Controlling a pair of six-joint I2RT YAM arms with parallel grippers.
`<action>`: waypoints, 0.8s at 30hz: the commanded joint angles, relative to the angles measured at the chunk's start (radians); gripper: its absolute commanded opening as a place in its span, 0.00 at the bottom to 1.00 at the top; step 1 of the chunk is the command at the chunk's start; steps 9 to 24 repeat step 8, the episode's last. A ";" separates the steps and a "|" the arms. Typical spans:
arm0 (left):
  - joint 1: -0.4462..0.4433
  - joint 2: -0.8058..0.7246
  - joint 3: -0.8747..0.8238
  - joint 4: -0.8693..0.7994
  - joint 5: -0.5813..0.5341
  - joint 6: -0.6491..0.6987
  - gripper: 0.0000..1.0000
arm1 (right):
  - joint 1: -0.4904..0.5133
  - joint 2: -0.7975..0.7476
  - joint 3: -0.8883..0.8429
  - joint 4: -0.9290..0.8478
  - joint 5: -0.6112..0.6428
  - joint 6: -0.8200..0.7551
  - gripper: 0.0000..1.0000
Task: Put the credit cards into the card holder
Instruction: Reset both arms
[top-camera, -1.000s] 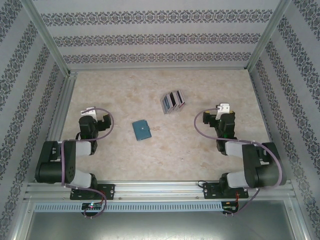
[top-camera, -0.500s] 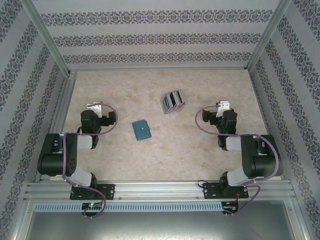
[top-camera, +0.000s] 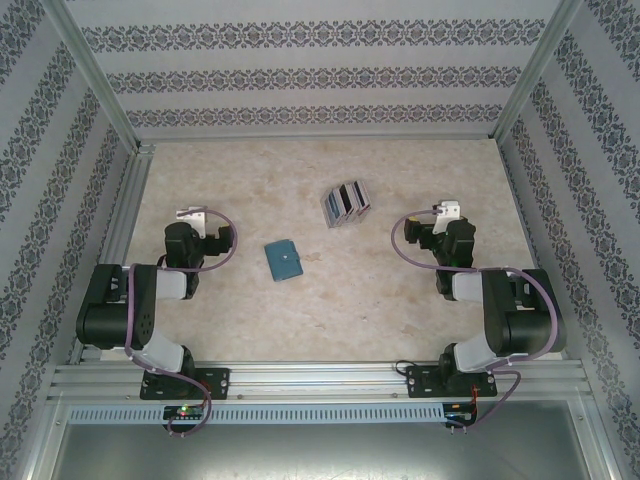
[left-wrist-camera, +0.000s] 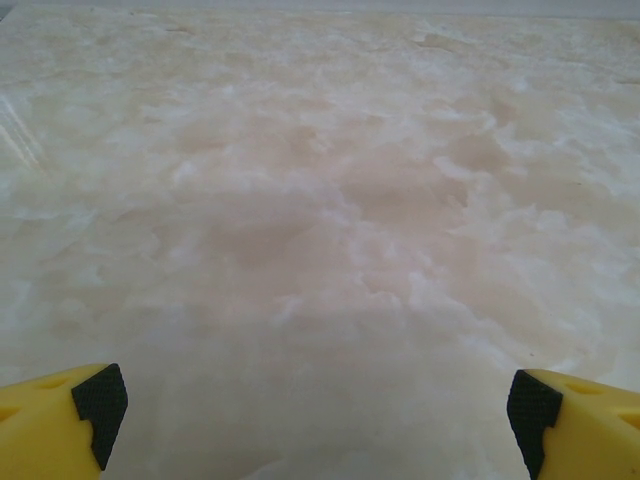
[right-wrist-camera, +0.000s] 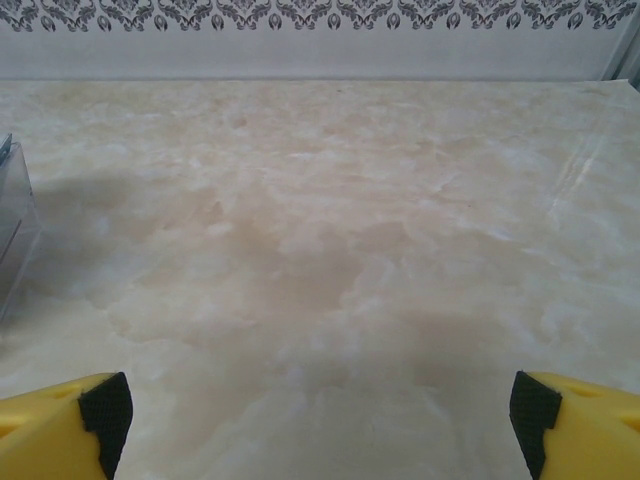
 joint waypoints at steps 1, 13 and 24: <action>-0.008 0.003 0.006 0.029 -0.010 0.025 1.00 | -0.001 0.004 0.011 0.017 -0.015 0.012 0.98; -0.013 0.003 0.008 0.025 -0.021 0.026 1.00 | -0.001 0.005 0.013 0.016 -0.012 0.013 0.98; -0.013 0.003 0.008 0.025 -0.021 0.026 1.00 | -0.001 0.005 0.013 0.016 -0.012 0.013 0.98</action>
